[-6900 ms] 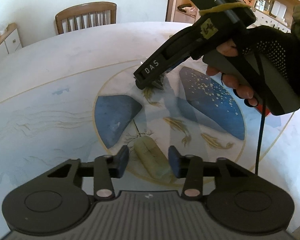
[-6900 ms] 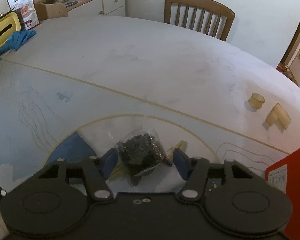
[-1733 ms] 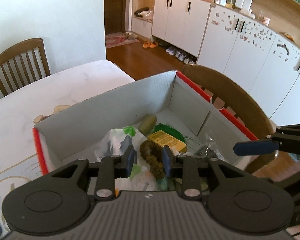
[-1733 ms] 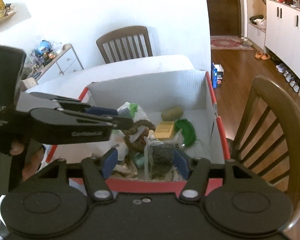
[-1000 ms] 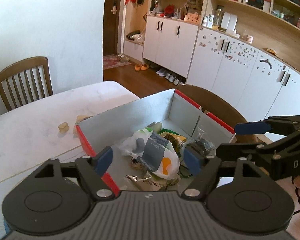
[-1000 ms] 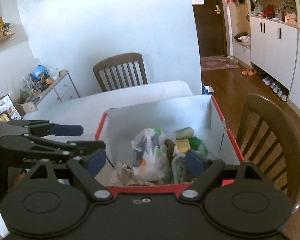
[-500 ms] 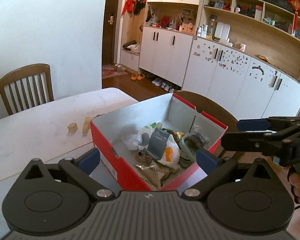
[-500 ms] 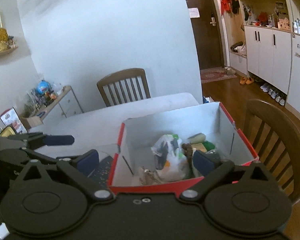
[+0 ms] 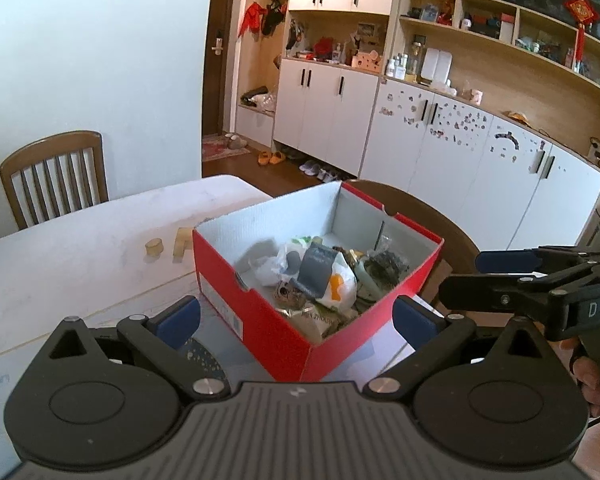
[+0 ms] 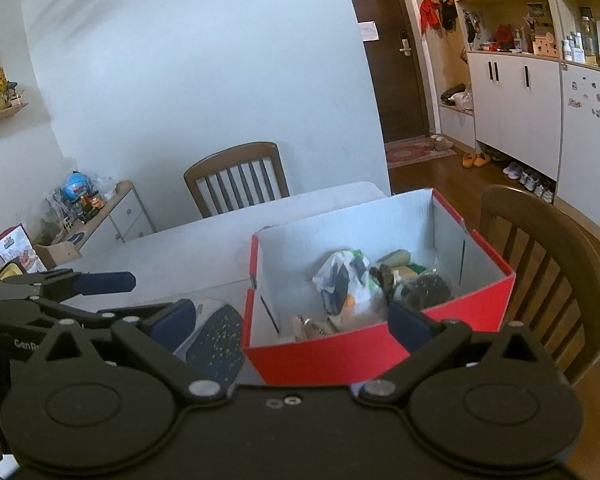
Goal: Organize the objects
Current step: 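Withdraw both tools up and out of the red shoebox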
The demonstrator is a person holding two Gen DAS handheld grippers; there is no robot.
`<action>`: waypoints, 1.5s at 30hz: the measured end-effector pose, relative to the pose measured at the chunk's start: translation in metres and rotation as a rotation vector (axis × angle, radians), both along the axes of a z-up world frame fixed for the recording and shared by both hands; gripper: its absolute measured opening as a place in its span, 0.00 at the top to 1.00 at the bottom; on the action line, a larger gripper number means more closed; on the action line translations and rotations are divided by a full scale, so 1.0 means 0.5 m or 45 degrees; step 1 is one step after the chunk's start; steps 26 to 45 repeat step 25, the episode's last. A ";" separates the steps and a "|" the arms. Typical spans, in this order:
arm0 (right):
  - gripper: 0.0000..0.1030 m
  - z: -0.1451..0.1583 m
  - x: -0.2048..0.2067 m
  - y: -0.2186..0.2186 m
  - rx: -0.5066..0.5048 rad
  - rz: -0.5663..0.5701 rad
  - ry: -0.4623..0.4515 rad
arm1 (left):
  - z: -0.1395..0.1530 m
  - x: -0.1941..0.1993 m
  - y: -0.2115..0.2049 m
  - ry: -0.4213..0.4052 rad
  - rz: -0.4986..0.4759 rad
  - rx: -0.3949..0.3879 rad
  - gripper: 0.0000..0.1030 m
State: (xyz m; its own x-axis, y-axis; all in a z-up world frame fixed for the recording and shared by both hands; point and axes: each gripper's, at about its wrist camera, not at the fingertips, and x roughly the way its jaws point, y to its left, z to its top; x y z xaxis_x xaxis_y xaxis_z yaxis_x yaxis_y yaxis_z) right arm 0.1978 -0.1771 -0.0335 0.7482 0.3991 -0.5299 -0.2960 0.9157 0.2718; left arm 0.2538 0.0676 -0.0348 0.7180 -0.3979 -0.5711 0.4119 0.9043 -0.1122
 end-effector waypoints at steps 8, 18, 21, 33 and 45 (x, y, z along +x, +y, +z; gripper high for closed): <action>0.01 -0.002 -0.027 0.030 -0.057 -0.012 -0.025 | -0.010 -0.019 0.017 -0.020 0.021 0.029 0.00; 0.01 0.008 -0.039 0.041 -0.108 -0.081 -0.085 | 0.001 -0.022 0.024 -0.052 0.016 0.009 0.00; 0.01 0.009 -0.041 0.041 -0.114 -0.090 -0.086 | 0.003 -0.025 0.022 -0.065 0.000 0.012 0.00; 0.01 0.010 -0.040 0.042 -0.117 -0.094 -0.080 | 0.005 -0.028 0.026 -0.081 -0.011 0.016 0.00; 0.01 0.010 -0.040 0.042 -0.117 -0.094 -0.080 | 0.005 -0.028 0.026 -0.081 -0.011 0.016 0.00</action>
